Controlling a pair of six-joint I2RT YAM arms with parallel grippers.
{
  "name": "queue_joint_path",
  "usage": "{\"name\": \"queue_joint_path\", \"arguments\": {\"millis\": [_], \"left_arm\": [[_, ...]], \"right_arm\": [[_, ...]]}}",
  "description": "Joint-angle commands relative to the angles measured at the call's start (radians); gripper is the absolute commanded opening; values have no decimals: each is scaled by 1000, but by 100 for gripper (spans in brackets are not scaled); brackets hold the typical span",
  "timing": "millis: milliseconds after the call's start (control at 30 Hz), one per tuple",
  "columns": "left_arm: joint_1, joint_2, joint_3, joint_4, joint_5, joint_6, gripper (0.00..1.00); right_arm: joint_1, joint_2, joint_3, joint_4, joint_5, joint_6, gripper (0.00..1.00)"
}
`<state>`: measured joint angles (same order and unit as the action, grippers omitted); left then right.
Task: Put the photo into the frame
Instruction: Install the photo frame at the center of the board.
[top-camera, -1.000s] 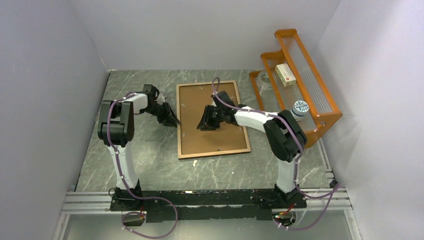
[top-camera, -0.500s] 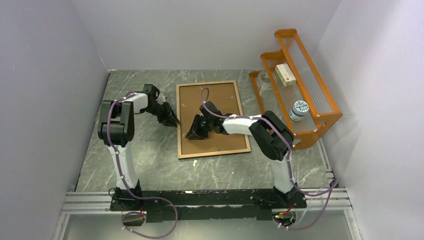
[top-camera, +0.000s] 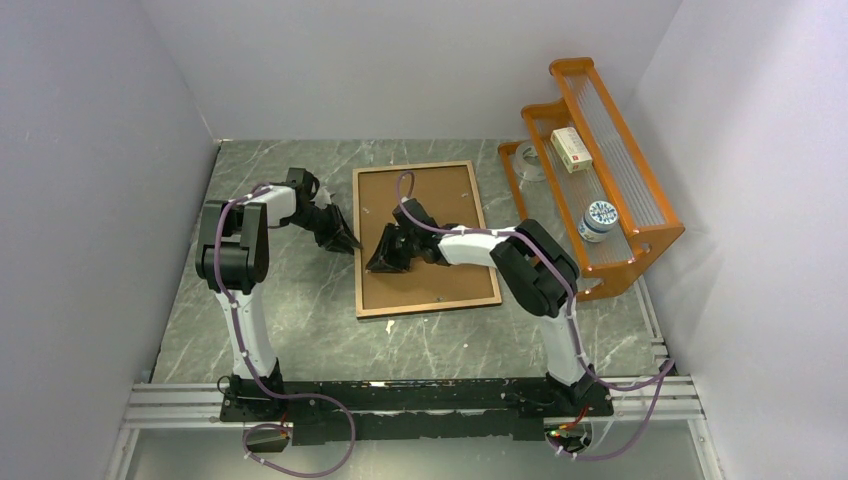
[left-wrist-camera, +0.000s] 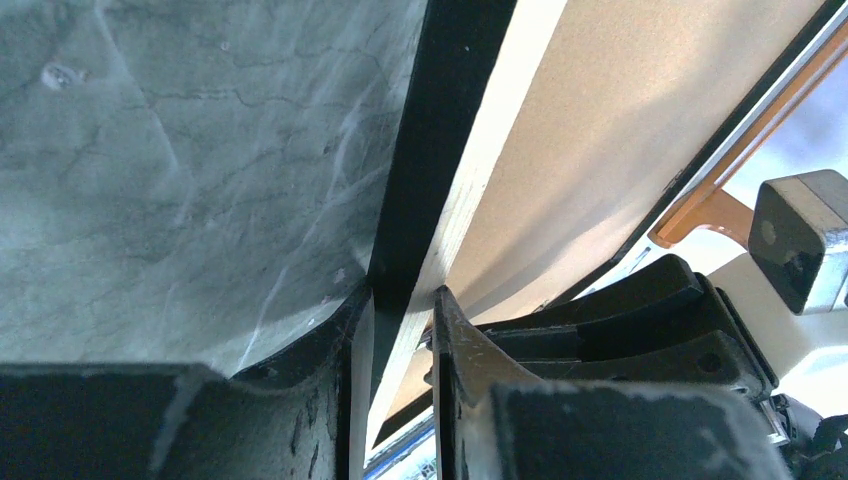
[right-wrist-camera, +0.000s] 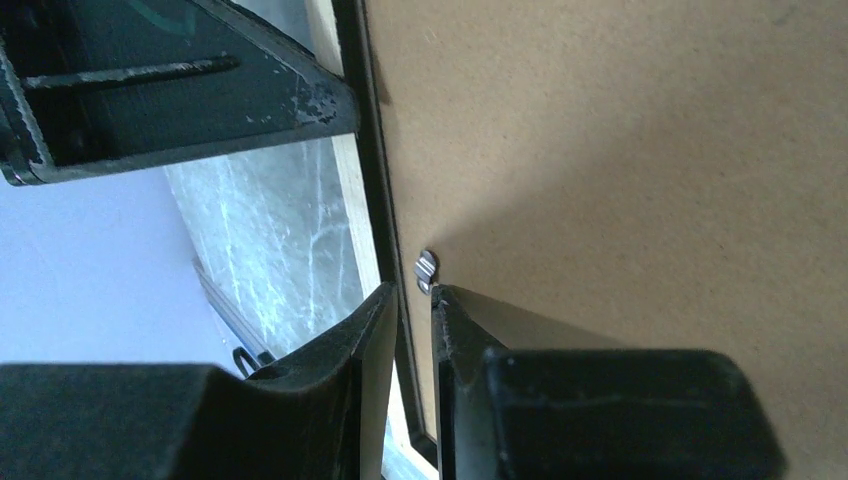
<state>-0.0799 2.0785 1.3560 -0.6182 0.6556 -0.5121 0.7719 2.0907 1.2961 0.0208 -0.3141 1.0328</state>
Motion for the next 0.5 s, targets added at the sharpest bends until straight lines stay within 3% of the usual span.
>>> {"name": "queue_joint_path", "arguments": {"millis": [0,467], "left_arm": [[-24,61,-50,-78,-137,49,3],[-23,60,-56,-77,-134,44,3]], "right_arm": [[6,40,34,23,48,-2,23],[15,96,70,47,1,-48,23]]}}
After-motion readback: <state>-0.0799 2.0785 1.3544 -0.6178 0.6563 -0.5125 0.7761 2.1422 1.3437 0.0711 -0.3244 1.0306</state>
